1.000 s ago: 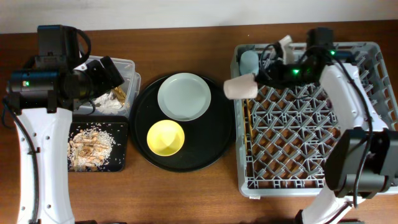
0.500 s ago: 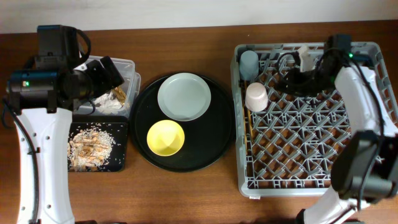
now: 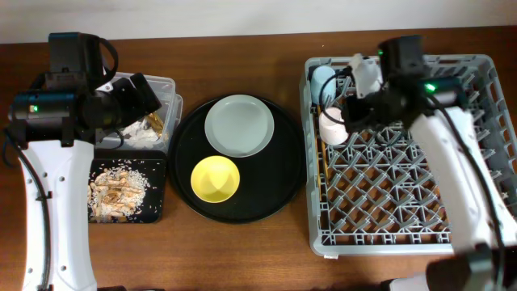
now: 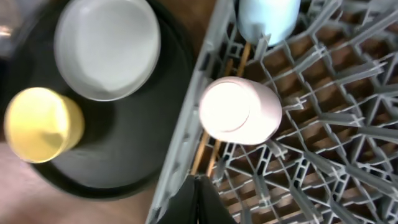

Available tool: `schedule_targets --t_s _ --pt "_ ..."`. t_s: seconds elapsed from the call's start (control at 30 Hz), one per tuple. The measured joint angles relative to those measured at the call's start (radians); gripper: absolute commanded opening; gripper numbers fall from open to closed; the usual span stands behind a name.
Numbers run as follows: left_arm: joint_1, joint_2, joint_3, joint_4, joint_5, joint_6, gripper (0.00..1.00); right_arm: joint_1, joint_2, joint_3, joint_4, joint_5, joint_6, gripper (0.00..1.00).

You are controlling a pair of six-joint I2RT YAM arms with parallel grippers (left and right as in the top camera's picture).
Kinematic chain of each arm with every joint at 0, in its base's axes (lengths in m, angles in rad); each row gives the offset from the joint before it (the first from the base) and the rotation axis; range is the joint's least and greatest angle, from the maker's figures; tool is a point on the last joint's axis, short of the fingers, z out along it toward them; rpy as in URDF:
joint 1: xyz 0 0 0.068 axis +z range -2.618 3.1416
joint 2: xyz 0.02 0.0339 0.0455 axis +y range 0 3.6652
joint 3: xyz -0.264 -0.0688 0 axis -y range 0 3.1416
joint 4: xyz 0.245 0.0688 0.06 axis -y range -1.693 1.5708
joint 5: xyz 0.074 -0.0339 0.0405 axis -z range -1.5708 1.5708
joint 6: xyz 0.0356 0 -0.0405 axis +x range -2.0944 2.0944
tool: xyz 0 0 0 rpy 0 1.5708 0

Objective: Sort waste into correct bins and load items into the dishwasher rack
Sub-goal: 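Lower the pink cup into the rack and open the right gripper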

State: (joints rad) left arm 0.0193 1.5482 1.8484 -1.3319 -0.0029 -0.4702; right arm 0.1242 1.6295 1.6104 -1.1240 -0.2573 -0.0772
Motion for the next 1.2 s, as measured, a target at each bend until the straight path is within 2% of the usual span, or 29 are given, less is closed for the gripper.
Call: schedule_targets --t_s 0.17,0.47,1.2 --pt "0.000 0.000 0.000 0.001 0.000 0.000 0.99 0.000 0.162 0.000 0.066 0.026 0.002 0.04" --pt "0.000 0.000 0.000 0.000 0.000 0.000 0.99 0.000 0.261 0.000 0.087 0.029 0.003 0.04" --pt "0.000 0.000 0.000 0.000 0.000 0.000 0.99 0.003 0.235 0.003 0.090 0.040 0.047 0.04"
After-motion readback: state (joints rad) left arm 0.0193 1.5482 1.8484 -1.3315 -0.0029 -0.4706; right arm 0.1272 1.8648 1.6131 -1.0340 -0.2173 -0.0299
